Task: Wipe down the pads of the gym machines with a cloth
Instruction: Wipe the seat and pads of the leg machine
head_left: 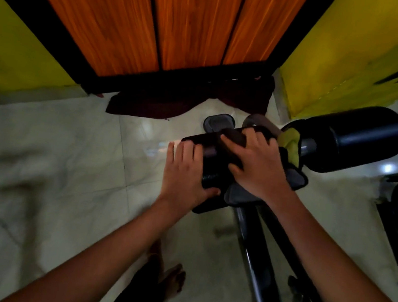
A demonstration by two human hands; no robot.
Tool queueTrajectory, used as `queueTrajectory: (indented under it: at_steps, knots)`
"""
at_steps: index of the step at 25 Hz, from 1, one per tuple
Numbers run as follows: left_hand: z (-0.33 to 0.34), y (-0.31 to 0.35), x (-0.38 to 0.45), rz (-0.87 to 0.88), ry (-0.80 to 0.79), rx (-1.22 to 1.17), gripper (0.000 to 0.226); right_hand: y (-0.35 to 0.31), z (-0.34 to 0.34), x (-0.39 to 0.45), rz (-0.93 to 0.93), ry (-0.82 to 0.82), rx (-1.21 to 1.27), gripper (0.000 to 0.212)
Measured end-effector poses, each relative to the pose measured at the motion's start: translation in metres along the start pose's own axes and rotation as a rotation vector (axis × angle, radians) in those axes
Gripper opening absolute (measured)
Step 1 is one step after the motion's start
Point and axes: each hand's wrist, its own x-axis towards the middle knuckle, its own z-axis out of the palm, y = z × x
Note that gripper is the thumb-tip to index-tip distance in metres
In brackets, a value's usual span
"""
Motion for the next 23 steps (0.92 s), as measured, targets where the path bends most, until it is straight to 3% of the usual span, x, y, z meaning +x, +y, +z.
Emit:
queueTrajectory:
  at_steps: [3,5,8,10,12,16,20,23]
  knots:
    - [-0.015,-0.01,0.031,-0.014,-0.232,-0.142,0.125,0.029,0.004,-0.031,-0.065,-0.035,0.125,0.063]
    - [-0.009,-0.007,0.031,-0.041,-0.31,-0.196,0.134,0.049,0.0,-0.032,0.151,-0.002,0.242,0.059]
    - [0.004,0.009,0.008,-0.046,-0.207,-0.136,0.129,0.058,-0.007,-0.004,0.482,-0.013,0.199,0.049]
    - [0.016,0.018,-0.008,-0.045,-0.085,-0.063,0.128,0.044,-0.014,0.022,0.454,-0.107,0.108,0.045]
    - [0.027,0.021,-0.015,-0.056,0.004,-0.007,0.131,0.023,-0.017,0.043,0.307,-0.164,0.04,0.041]
    - [0.034,0.02,-0.021,-0.025,0.053,0.047,0.133,0.01,-0.004,0.042,0.2,-0.131,0.019,0.045]
    - [0.032,0.022,-0.038,0.026,-0.037,0.049,0.135,0.002,0.012,-0.008,0.279,0.069,0.116,0.06]
    - [0.011,0.018,-0.038,0.059,-0.179,0.028,0.123,-0.026,0.014,-0.034,0.413,0.007,0.259,0.061]
